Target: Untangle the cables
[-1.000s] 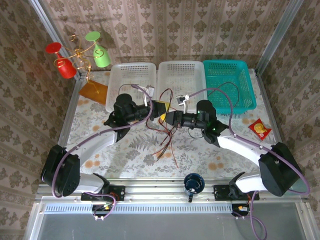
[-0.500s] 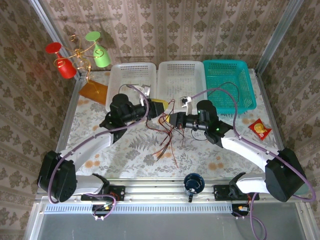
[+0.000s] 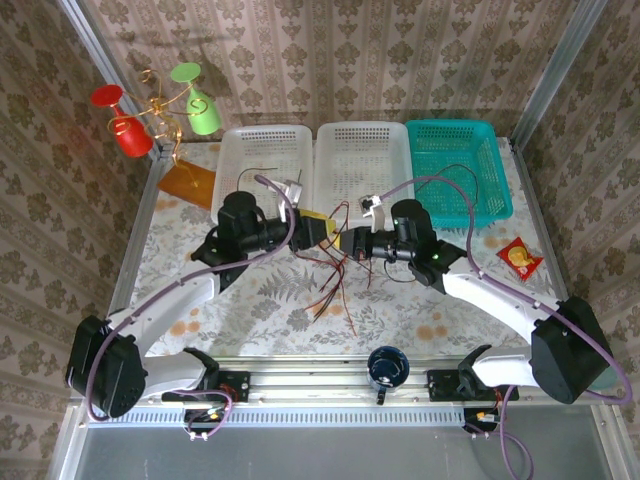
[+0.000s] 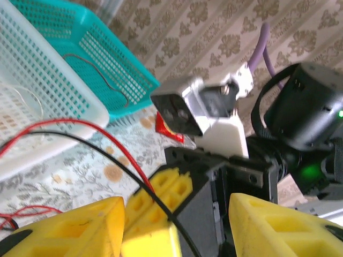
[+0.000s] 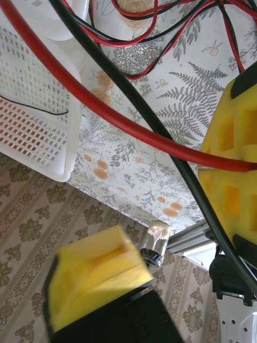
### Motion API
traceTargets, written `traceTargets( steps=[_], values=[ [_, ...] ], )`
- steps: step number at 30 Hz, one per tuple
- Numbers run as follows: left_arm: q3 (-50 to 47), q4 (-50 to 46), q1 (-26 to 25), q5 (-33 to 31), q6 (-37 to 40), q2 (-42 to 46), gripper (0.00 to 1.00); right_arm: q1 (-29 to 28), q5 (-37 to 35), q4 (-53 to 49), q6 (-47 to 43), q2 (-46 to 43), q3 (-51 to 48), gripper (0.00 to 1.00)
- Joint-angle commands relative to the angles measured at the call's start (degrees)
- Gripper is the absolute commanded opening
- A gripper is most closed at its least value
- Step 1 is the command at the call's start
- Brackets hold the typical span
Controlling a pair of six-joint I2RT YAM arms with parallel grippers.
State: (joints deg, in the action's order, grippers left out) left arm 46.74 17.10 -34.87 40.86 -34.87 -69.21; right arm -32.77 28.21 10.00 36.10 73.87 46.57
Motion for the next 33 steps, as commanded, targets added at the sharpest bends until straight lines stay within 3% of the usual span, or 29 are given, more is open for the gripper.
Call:
traceTargets(
  steps=[1,9,12,18,25,28,33],
  values=[
    [-2.86,0.01,-0.37,3.08,0.3,1.98,0.54,0.14,-0.83,-0.97,-1.71,-0.19,2.33,0.0],
    [-4.0,2.62,-0.56,6.54,-1.56,1.58,0.51,0.1,-0.35,-1.53,-2.32,0.82,3.66,0.0],
    [-3.34,0.84,-0.28,6.86,-0.63,1.14,0.44,0.09,-0.18,-2.06,-2.68,1.06,4.34,0.0],
    [-2.62,1.32,-0.28,7.19,-1.4,0.74,0.51,0.1,0.03,-2.66,-3.05,1.43,5.18,0.0],
    [-2.4,2.54,-0.28,7.48,-2.27,-0.04,0.47,-0.27,-0.42,-4.24,-4.1,2.06,6.16,0.0],
    [-2.52,3.84,-0.24,7.39,-2.23,-0.05,0.36,-0.36,-0.61,-4.63,-4.37,2.06,6.18,0.0],
    [-3.73,6.28,1.52,6.18,-3.45,0.24,0.02,-0.42,-1.06,-6.03,-5.24,1.82,6.68,0.0]
  ],
)
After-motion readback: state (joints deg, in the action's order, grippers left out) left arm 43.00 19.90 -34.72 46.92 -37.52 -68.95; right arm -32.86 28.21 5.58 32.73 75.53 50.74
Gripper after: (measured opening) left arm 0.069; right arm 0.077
